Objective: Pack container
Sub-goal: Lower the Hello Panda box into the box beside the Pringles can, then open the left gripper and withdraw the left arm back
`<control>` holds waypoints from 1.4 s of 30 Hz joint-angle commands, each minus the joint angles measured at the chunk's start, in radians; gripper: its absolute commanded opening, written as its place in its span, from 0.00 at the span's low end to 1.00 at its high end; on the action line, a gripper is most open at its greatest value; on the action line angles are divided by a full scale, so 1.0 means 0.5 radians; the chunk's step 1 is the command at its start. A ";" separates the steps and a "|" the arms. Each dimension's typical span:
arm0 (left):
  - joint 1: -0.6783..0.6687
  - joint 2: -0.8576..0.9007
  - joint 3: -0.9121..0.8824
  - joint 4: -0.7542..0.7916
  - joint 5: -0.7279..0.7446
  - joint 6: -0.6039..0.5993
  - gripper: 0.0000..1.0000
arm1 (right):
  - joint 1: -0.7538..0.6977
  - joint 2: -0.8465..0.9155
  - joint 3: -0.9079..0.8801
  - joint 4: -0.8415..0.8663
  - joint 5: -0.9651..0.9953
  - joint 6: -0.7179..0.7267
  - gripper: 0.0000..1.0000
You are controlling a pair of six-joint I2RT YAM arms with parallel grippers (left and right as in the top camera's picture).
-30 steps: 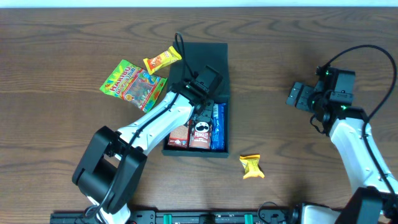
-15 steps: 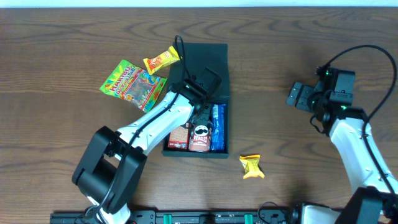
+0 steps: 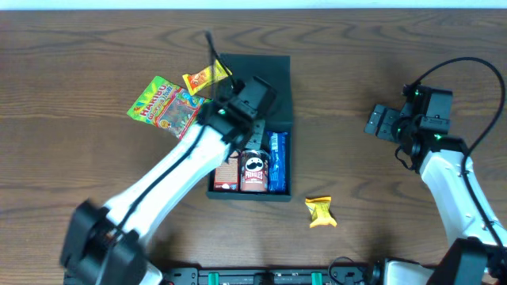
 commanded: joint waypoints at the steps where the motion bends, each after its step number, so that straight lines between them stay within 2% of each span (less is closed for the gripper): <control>1: -0.002 -0.139 0.044 -0.043 -0.256 0.035 0.06 | -0.012 -0.012 0.014 -0.001 0.001 0.021 0.99; 5: 0.005 -0.256 0.044 -0.107 -0.399 -0.005 0.06 | -0.012 -0.012 0.014 -0.001 0.001 0.021 0.99; 9: 0.031 -0.370 0.049 -0.344 -0.475 -0.489 0.06 | -0.012 -0.012 0.014 -0.001 0.001 0.021 0.99; 12: 0.049 -0.462 0.056 -0.510 -0.522 -0.710 0.06 | -0.012 -0.012 0.014 -0.001 0.001 0.021 0.99; 18: 0.063 -0.723 0.056 -0.703 -0.520 -0.940 0.07 | -0.012 -0.012 0.014 -0.001 0.001 0.021 0.99; 20: 0.065 -0.813 0.056 -0.766 -0.520 -0.941 0.20 | -0.012 -0.012 0.014 -0.001 0.001 0.021 0.99; 23: 0.065 -0.957 0.056 -0.900 -0.520 -0.939 0.21 | -0.012 -0.012 0.014 0.127 0.001 0.021 0.99; 25: 0.065 -1.063 0.056 -0.996 -0.523 -0.938 0.30 | -0.012 -0.012 0.014 0.249 0.001 0.021 0.99; 26: 0.065 -1.115 0.056 -1.029 -0.523 -0.938 0.45 | -0.012 -0.012 0.014 0.278 0.001 0.021 0.99; 27: 0.065 -1.177 0.056 -1.057 -0.523 -0.923 0.66 | -0.012 -0.012 0.014 0.281 0.000 0.021 0.99; 28: 0.065 -1.229 0.056 -1.072 -0.523 -0.906 0.97 | -0.012 -0.012 0.014 0.273 0.001 0.021 0.99; 37: 0.065 -1.549 0.056 -1.088 -0.513 -0.893 0.95 | -0.011 -0.012 0.014 0.268 -0.018 0.022 0.99; 40: 0.065 -1.562 0.056 -1.088 -0.514 -0.893 0.95 | -0.011 -0.013 0.014 0.184 -0.239 0.011 0.99; 42: 0.065 -1.560 0.056 -1.088 -0.513 -0.893 0.95 | -0.002 -0.016 0.016 0.159 -0.579 -0.197 0.99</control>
